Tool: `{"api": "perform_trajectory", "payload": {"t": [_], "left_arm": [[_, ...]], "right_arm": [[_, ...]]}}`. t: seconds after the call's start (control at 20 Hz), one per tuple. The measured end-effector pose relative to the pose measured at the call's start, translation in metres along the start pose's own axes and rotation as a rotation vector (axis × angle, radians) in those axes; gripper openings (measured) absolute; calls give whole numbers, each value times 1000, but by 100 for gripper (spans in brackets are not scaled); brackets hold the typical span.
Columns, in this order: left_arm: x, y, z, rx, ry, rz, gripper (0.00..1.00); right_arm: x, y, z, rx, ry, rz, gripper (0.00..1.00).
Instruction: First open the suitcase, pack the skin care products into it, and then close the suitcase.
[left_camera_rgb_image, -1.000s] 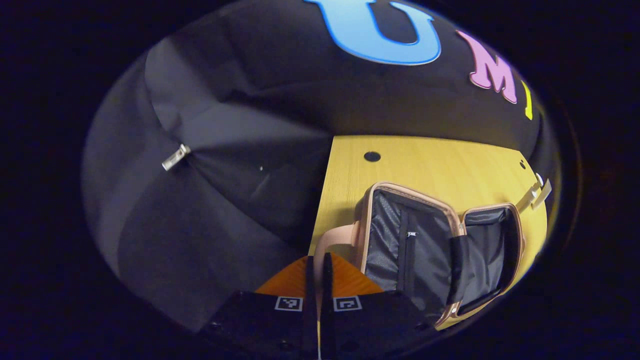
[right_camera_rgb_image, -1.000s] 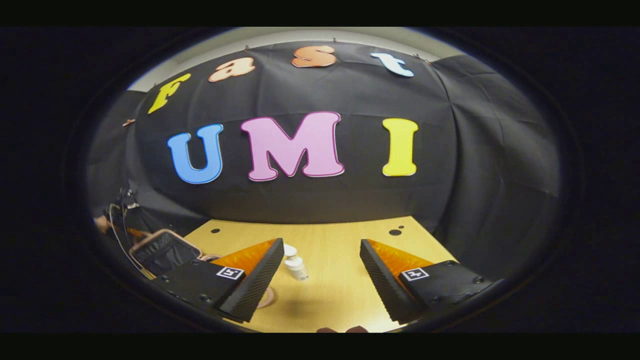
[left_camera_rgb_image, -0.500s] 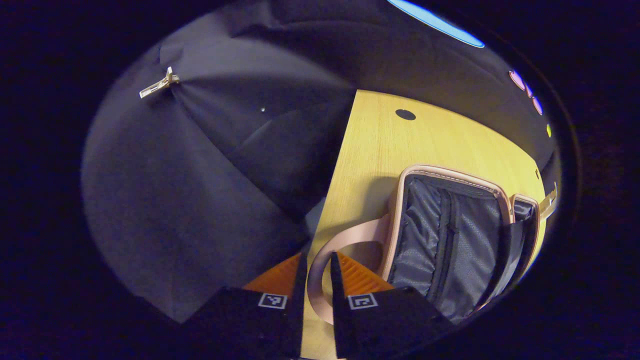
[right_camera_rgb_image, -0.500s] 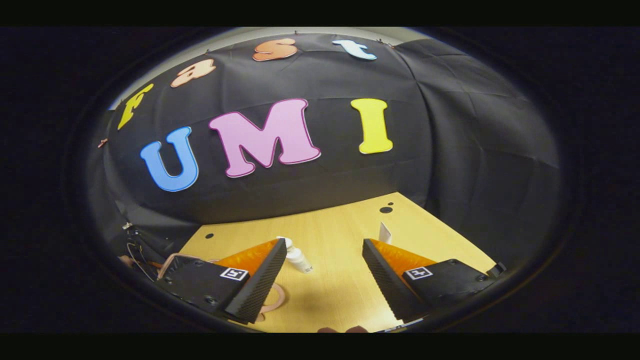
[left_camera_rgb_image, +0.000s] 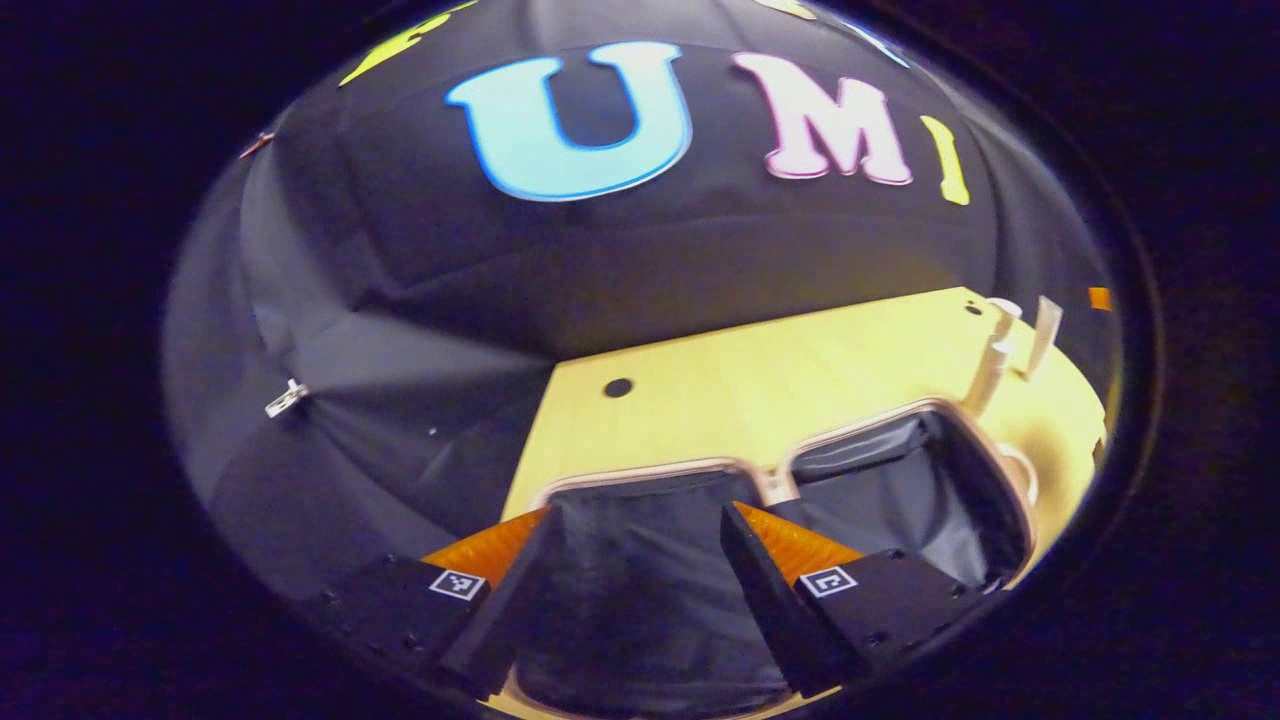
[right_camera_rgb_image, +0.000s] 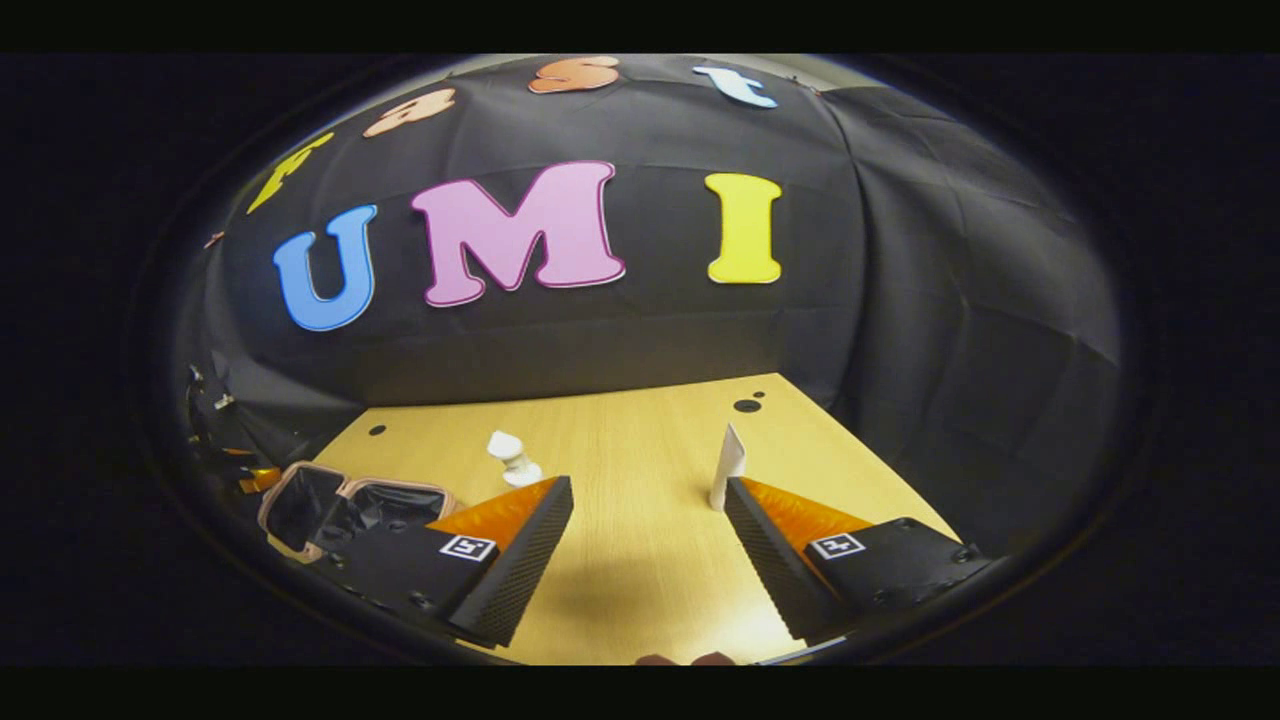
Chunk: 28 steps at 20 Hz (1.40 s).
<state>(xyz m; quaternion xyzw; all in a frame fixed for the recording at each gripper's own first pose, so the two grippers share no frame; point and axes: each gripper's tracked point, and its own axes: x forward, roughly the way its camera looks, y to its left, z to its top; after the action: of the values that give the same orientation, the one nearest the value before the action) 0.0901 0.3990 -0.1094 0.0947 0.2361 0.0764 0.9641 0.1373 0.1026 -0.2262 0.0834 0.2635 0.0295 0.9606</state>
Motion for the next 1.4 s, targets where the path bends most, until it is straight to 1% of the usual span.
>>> {"api": "perform_trajectory", "payload": {"t": [0.05, 0.1, 0.15, 0.2, 0.25, 0.35, 0.45, 0.55, 0.65, 0.8, 0.85, 0.9, 1.0, 1.1, 1.15, 1.2, 1.25, 1.3, 1.35, 1.4], "left_arm": [[-10, -42, 10, -21, -2, -81, 98], [-15, -80, 21, -53, -13, -138, 98], [-17, -162, 38, -82, -25, -238, 98], [-11, -203, 45, -47, -32, -271, 98], [-2, -244, 46, -7, -22, -303, 98], [19, -289, 42, 33, 1, -329, 98], [37, -321, 38, 45, 31, -326, 98], [57, -345, 34, 10, 67, -307, 98], [81, -356, 34, -15, 81, -275, 98], [112, -353, 34, -24, 83, -195, 98], [130, -349, 30, -34, 99, -161, 99], [146, -349, 28, -43, 109, -142, 98], [159, -350, 27, -38, 114, -123, 98], [170, -360, 23, -29, 128, -138, 98], [175, -365, 24, -24, 123, -142, 98], [182, -367, 26, -11, 109, -144, 98], [191, -371, 30, 14, 97, -154, 98], [201, -375, 27, 44, 115, -160, 98], [222, -375, 22, 52, 127, -150, 96], [211, -379, 31, 27, 132, -182, 67]], "right_arm": [[4, 0, 1, -8, 0, 19, 98], [8, -1, 1, -20, -5, 37, 97], [14, -6, 1, -48, -11, 48, 98], [26, -16, -2, -77, -4, 56, 98], [32, -21, -5, -80, 5, 62, 98], [50, -32, -15, -80, 34, 74, 97], [68, -39, -27, -70, 71, 88, 98], [83, -46, -39, -70, 95, 98, 98], [108, -53, -50, -73, 130, 114, 97], [128, -58, -62, -59, 169, 140, 97], [139, -60, -66, -69, 178, 150, 97], [147, -61, -74, -87, 193, 158, 98], [161, -63, -85, -103, 216, 163, 98], [176, -72, -97, -125, 231, 150, 98], [187, -81, -104, -155, 232, 136, 98], [200, -85, -107, -175, 212, 131, 98], [222, -95, -111, -212, 197, 105, 97], [242, -101, -122, -228, 244, 89, 97], [255, -99, -146, -206, 347, 107, 96], [257, -94, -140, -180, 348, 122, 98]]}}
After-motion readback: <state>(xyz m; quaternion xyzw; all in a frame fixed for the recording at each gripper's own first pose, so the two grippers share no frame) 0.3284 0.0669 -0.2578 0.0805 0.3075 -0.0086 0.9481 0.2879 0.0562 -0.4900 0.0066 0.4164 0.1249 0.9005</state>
